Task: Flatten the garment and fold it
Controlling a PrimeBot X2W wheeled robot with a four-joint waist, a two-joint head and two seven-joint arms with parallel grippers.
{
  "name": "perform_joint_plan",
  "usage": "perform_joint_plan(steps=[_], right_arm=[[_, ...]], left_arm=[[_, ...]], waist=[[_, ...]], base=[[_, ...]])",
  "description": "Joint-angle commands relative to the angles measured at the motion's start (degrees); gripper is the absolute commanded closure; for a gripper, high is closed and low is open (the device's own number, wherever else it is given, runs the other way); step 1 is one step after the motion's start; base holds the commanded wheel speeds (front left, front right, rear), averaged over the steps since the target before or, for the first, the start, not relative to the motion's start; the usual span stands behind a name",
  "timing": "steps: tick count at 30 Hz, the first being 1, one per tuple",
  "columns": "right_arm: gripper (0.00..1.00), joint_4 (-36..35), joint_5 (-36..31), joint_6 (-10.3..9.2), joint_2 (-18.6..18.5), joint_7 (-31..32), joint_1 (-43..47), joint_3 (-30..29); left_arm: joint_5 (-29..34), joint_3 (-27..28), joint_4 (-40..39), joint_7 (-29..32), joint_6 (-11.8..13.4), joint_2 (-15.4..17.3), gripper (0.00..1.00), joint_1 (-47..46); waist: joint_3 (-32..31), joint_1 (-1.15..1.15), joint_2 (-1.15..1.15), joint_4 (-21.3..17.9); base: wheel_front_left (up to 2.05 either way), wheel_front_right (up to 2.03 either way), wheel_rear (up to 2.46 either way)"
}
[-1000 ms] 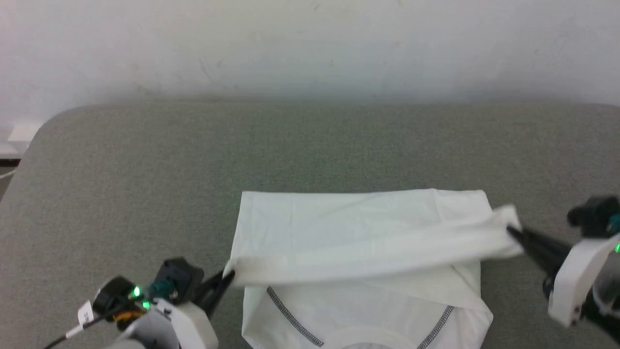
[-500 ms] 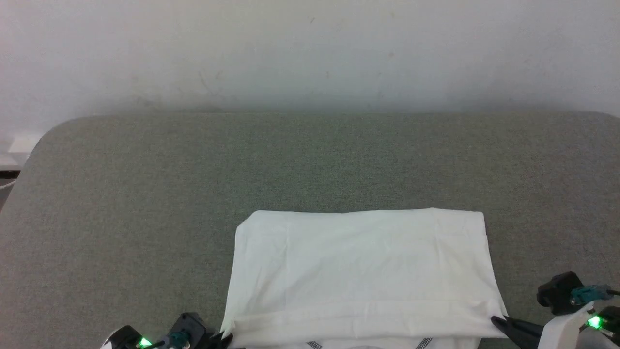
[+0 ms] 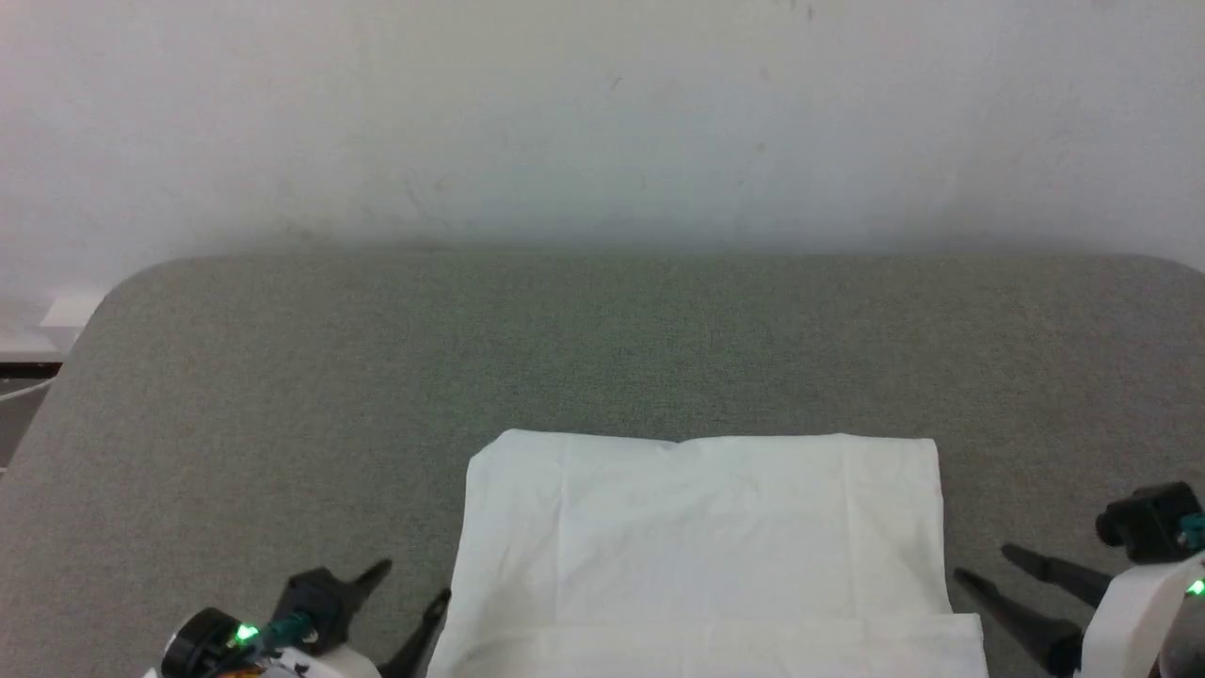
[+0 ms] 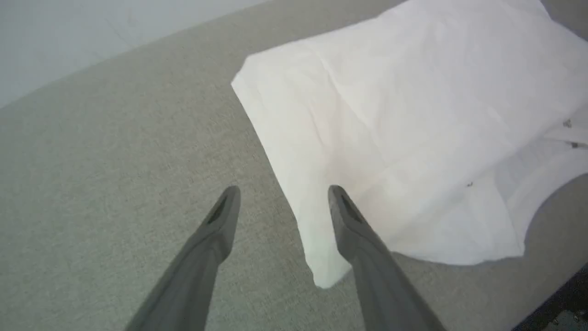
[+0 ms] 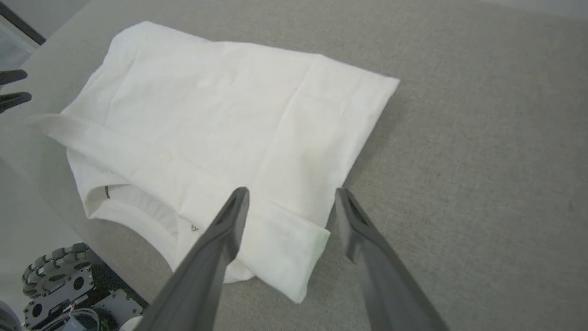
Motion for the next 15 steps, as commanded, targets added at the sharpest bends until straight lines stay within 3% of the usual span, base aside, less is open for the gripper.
perform_joint_plan(steps=[1, 4, 8, 12, 15], right_arm=[[0.0, -1.17, 0.69, -0.11, 1.05, 0.49, -0.15, -2.62], [0.0, -2.12, -0.08, -0.11, 3.89, 1.59, 0.46, -8.85], [0.0, -0.53, -6.34, -0.11, 9.99, 3.89, 1.85, -16.33], [0.0, 2.24, -14.12, -0.11, 18.1, 6.78, 3.24, -22.91], [0.0, 4.94, -16.82, -0.11, 26.11, 9.84, 3.54, -28.15]], left_arm=[[-1.55, 2.55, -0.96, -2.34, 1.55, -0.79, 0.0, 0.05], [-4.45, 7.46, -2.78, -7.14, 4.89, -2.64, 0.0, 0.17], [-7.87, 15.38, -4.83, -10.89, 9.31, -6.94, 0.0, 2.03], [-4.74, 25.76, -8.23, -11.35, 12.72, -13.55, 0.0, 5.68], [0.97, 32.77, -10.77, -11.38, 12.68, -19.17, 0.0, 10.25]], waist=[[-0.78, 0.0, 0.0, 0.28], [-1.06, 0.0, 0.0, 0.64], [-0.63, 0.0, 0.0, 0.97], [0.21, 0.0, 0.0, 1.32], [1.02, 0.0, 0.0, 1.63]], base=[[0.0, 0.0, 0.0], [0.0, 0.0, 0.0], [0.0, 0.0, 0.0], [0.0, 0.0, 0.0], [0.0, 0.0, 0.0]])
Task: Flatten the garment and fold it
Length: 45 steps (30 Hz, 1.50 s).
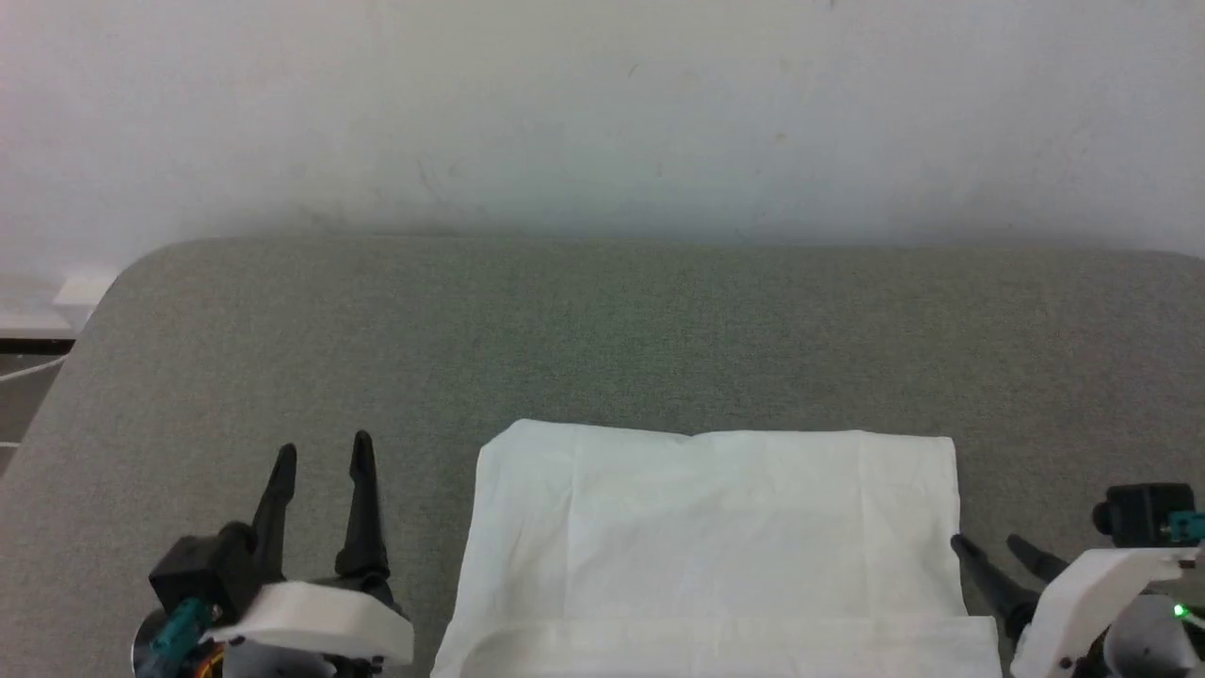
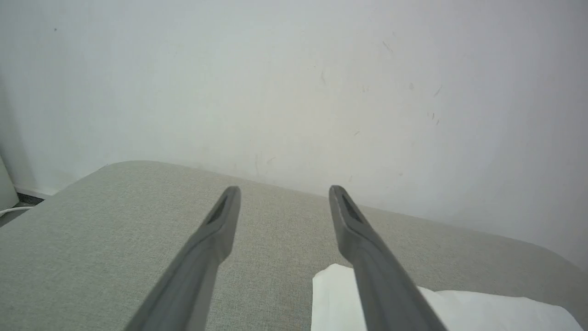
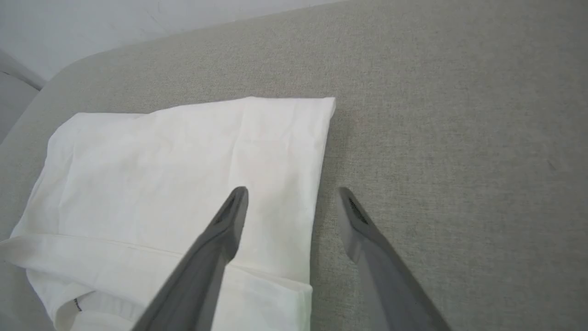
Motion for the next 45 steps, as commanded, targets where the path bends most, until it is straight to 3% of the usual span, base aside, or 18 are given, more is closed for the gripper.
perform_joint_plan(steps=[1, 5, 11, 22, 24, 32, 36, 45], right_arm=[[0.0, 1.26, -1.79, -0.05, 3.27, 1.23, 0.33, -1.79], [0.0, 4.95, -6.33, -0.05, 9.45, 4.16, -0.5, -6.0], [0.0, 10.27, -9.97, -0.05, 13.7, 7.19, -2.43, -9.62], [0.0, 14.99, -4.24, -0.05, 14.45, 13.13, -2.62, -2.95], [1.0, 15.84, -4.4, -0.05, 14.05, 12.93, -2.52, -2.51], [1.0, 16.75, -7.33, -0.05, 11.71, 6.1, -4.35, -4.63], [1.0, 15.9, -11.67, -0.05, 7.96, 3.5, -4.75, -7.11], [1.0, 13.99, -16.38, -0.05, 4.43, 3.49, -4.41, -16.98]], left_arm=[[3.07, 2.19, -0.55, -0.25, -0.94, -2.39, 0.0, 2.63], [9.23, 4.28, 1.57, -0.26, -5.19, -5.68, 0.0, 5.4], [13.51, 9.28, 5.23, -0.26, -10.19, -9.28, 0.0, 5.66], [18.98, 14.1, 9.26, -0.27, -16.18, -14.58, 0.0, 4.13], [19.88, 14.5, 9.78, -0.27, -17.08, -15.3, 0.0, 3.9], [22.38, 16.93, 11.32, -0.27, -19.52, -16.78, 0.0, 4.11], [23.31, 18.09, 11.69, -0.27, -20.31, -17.35, 0.0, 4.59], [24.88, 19.5, 12.2, -0.27, -21.93, -18.82, 0.0, 5.12]], waist=[[0.67, 0.0, 0.0, 0.52], [1.55, 0.0, 0.0, 1.39], [2.89, 0.0, 0.0, 2.81], [5.33, 0.0, 0.0, 4.55], [5.58, 0.0, 0.0, 4.61], [4.89, 0.0, 0.0, 3.54], [4.07, 0.0, 0.0, 2.73], [2.42, 0.0, 0.0, 1.43]], base=[[0.0, 0.0, 0.0], [0.0, 0.0, 0.0], [0.0, 0.0, 0.0], [0.0, 0.0, 0.0], [0.0, 0.0, 0.0], [0.0, 0.0, 0.0], [0.0, 0.0, 0.0], [0.0, 0.0, 0.0]])
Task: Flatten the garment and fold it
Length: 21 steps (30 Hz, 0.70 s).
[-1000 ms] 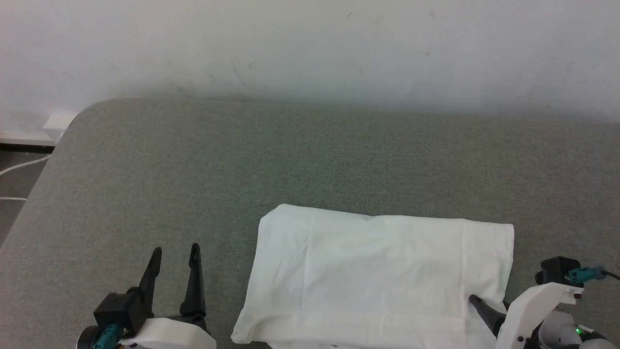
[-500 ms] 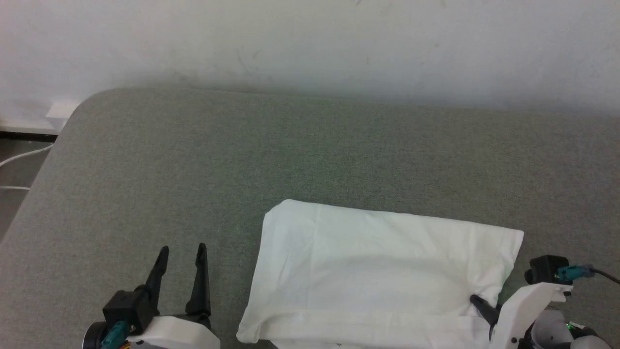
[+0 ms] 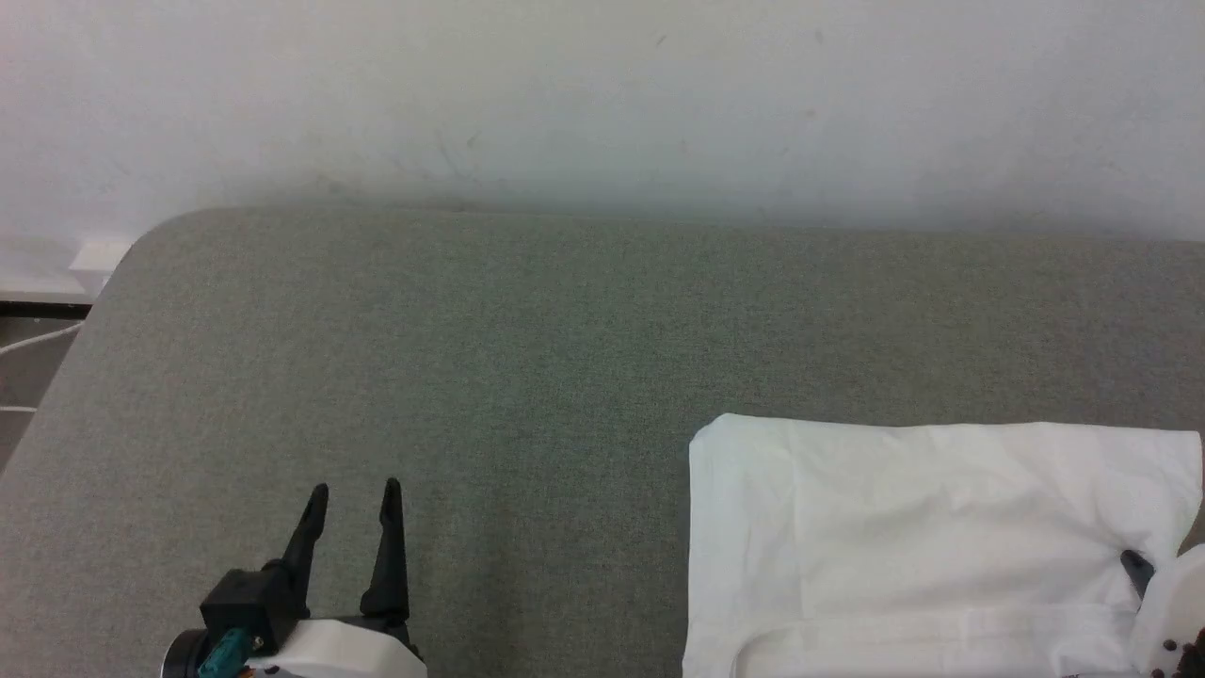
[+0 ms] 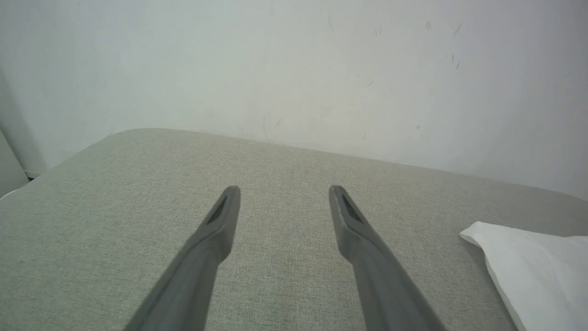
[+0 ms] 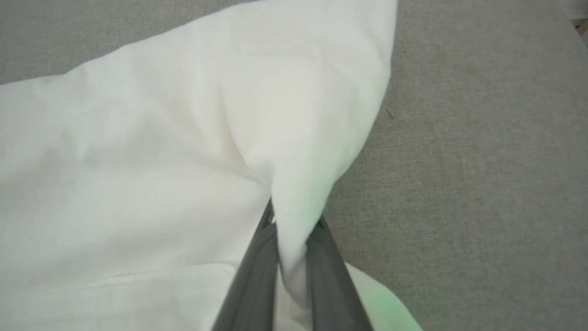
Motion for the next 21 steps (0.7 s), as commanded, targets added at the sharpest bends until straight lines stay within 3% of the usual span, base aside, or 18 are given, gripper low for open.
perform_joint_plan(steps=[1, 8, 16, 21], right_arm=[[1.0, -0.83, -0.09, -0.13, 0.32, 0.11, 0.36, -0.39], [1.0, -10.29, 0.61, -0.13, 3.04, 3.77, 3.17, 1.76], [1.0, -21.93, 2.72, -0.13, 4.25, 9.55, 6.28, 10.07], [1.0, -24.58, 4.78, -0.13, 5.12, 10.9, 5.06, 15.76]], left_arm=[[0.42, 0.34, 0.28, -0.27, -0.36, -0.38, 0.0, 0.52], [1.06, 1.18, 0.85, -0.27, -1.33, -1.13, 0.0, 1.15], [1.45, 2.62, -0.19, -0.27, -2.37, -1.91, 0.0, 2.7], [1.8, 2.99, -0.13, -0.27, -2.92, -2.28, 0.0, 2.9]], waist=[[-0.38, 0.0, 0.0, -0.31], [-1.72, 0.0, 0.0, -0.79], [-2.82, 0.0, 0.0, -0.11], [-2.83, 0.0, 0.0, 1.1]], base=[[0.0, 0.0, 0.0], [0.0, 0.0, 0.0], [0.0, 0.0, 0.0], [0.0, 0.0, 0.0]])
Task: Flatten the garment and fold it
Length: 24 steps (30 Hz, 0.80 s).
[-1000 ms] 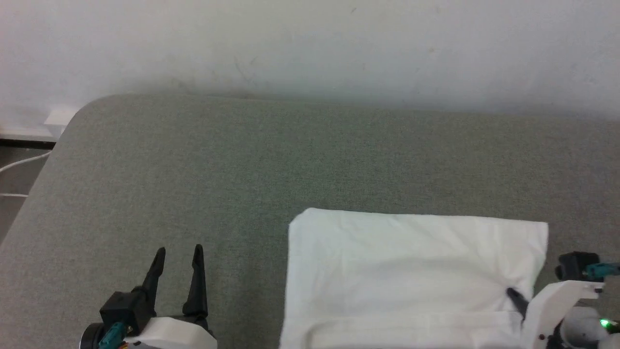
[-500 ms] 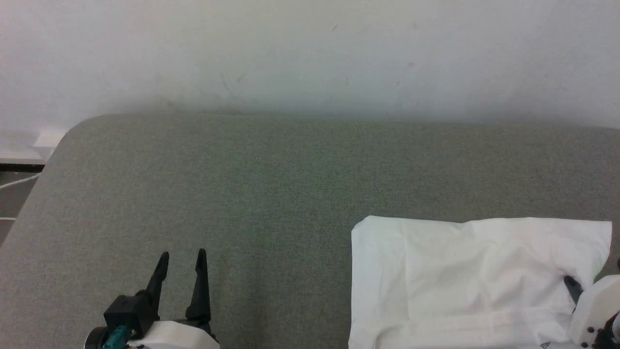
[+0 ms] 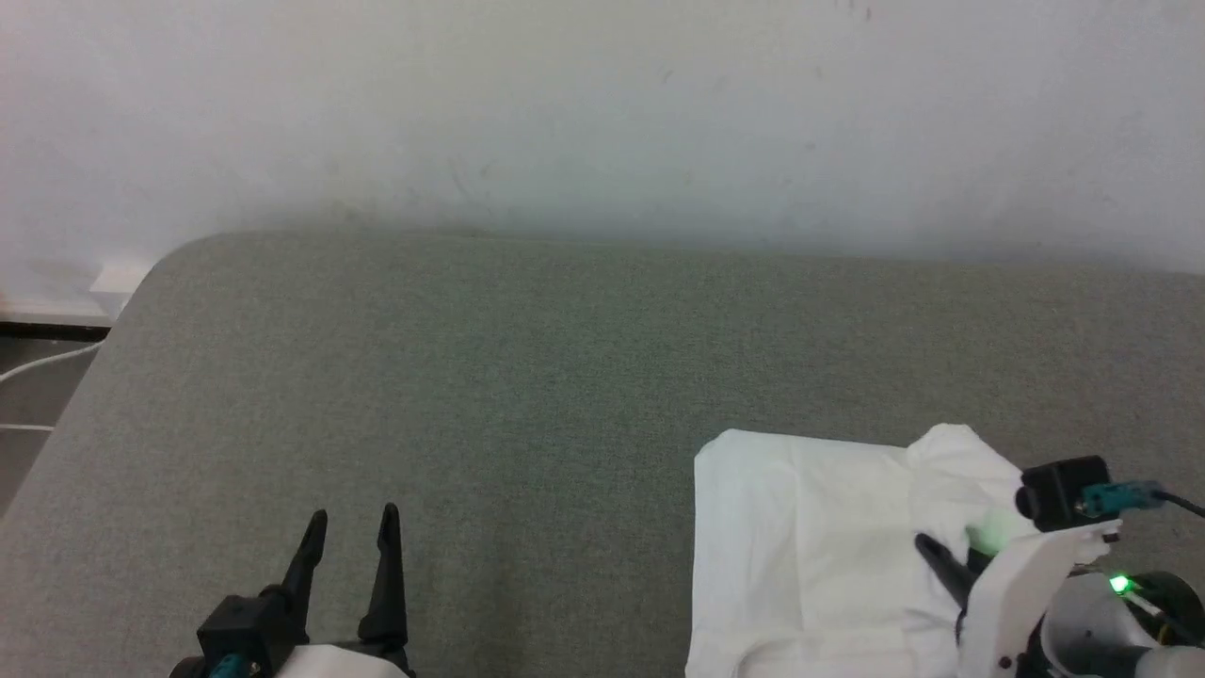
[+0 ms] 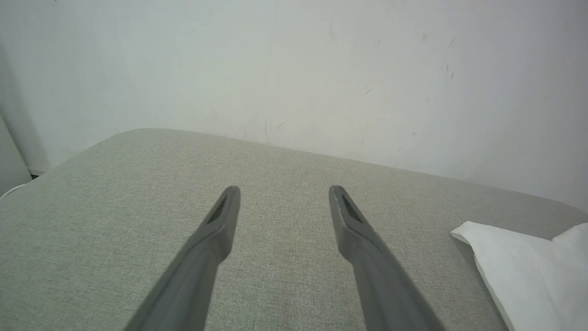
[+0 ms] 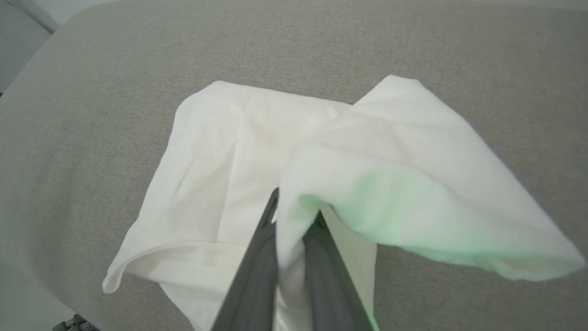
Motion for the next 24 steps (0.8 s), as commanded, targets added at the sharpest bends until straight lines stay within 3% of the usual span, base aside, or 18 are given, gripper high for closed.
perform_joint_plan(steps=[1, 8, 20, 21, 22, 24], right_arm=[[1.0, -0.48, 0.44, -0.06, 0.25, 0.21, -0.79, 1.46], [1.0, 3.54, -1.37, -0.06, -1.82, -0.33, -6.33, 11.57], [1.0, 16.5, -4.57, -0.06, -2.34, -3.79, -16.12, 23.05], [0.78, 17.53, -5.12, -0.06, -2.54, -4.32, -16.76, 24.04], [0.0, 18.54, -5.67, -0.06, -2.75, -4.85, -17.39, 25.06], [0.0, 20.18, -6.74, -0.06, -3.08, -6.5, -18.76, 27.14]], left_arm=[[0.42, 0.22, -0.15, -0.26, -0.41, -0.29, 0.0, 0.46], [0.77, -0.09, 0.78, -0.26, -1.02, -0.8, 0.0, -0.12], [0.83, -0.71, 2.26, -0.26, -1.4, -1.31, 0.0, -1.81], [0.82, -0.77, 2.41, -0.26, -1.45, -1.33, 0.0, -1.94], [0.8, -0.74, 2.54, -0.26, -1.48, -1.35, 0.0, -2.05], [0.81, -0.71, 2.76, -0.26, -1.47, -1.38, 0.0, -2.3]], waist=[[0.01, 0.0, 0.0, 0.63], [0.65, 0.0, 0.0, 3.03], [2.83, 0.0, 0.0, 7.82], [2.93, 0.0, 0.0, 8.1], [3.01, 0.0, 0.0, 8.32], [3.12, 0.0, 0.0, 8.64]], base=[[0.0, 0.0, 0.0], [0.0, 0.0, 0.0], [0.0, 0.0, 0.0], [0.0, 0.0, 0.0], [0.0, 0.0, 0.0], [0.0, 0.0, 0.0]])
